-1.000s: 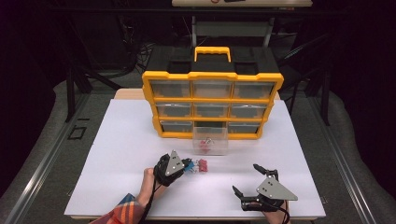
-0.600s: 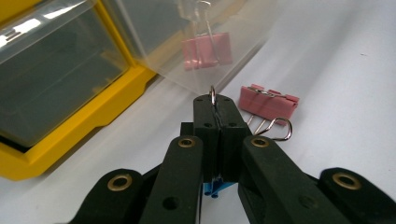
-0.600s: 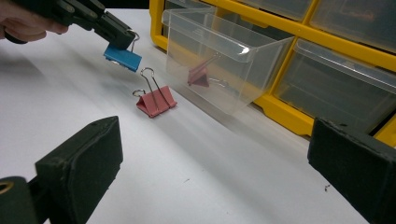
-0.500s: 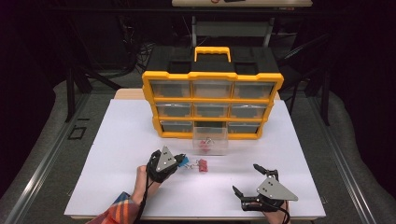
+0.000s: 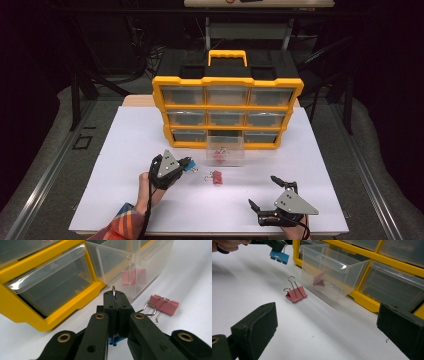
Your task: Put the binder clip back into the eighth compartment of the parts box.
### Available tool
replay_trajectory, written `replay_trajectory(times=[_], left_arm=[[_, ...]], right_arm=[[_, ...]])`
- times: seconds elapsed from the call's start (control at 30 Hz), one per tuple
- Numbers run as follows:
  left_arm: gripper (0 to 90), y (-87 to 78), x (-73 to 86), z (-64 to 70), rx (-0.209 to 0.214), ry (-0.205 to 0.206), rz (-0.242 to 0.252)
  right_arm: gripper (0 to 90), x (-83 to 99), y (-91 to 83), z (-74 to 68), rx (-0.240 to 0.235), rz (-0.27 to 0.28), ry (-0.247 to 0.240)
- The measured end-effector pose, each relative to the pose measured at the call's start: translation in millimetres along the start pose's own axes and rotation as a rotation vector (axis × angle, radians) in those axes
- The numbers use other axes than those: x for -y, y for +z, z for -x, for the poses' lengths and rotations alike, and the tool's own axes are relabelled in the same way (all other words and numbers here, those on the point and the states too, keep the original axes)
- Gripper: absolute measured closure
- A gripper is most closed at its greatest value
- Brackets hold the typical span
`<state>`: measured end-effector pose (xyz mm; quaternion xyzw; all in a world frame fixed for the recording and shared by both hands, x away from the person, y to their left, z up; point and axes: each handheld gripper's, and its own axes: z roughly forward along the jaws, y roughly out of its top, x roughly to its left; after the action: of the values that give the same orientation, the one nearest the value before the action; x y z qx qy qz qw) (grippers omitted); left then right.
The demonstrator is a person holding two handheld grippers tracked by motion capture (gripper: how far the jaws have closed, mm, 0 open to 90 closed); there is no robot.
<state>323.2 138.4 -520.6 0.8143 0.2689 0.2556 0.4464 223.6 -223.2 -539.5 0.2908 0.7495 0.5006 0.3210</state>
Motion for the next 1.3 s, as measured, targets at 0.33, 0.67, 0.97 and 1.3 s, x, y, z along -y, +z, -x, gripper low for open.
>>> replay_trajectory(times=[0.33,0.67,0.97,1.3], left_arm=[[88.7,-5.9,-9.1,-7.2,-0.001,-0.021,0.038],[88.7,-9.6,-26.8,-16.8,-0.006,-0.030,0.065],[88.7,-12.5,-49.9,-19.5,-0.021,0.004,0.101],[88.7,-6.8,-73.8,-23.2,-0.017,0.014,0.131]], right_arm=[[2.6,-0.1,-0.3,-1.2,0.000,0.000,-0.006],[2.6,0.3,-0.2,-1.8,0.000,-0.006,-0.004],[2.7,-0.2,-1.0,-2.6,0.001,-0.004,-0.005],[2.7,0.2,-0.9,-2.8,0.002,-0.007,-0.005]])
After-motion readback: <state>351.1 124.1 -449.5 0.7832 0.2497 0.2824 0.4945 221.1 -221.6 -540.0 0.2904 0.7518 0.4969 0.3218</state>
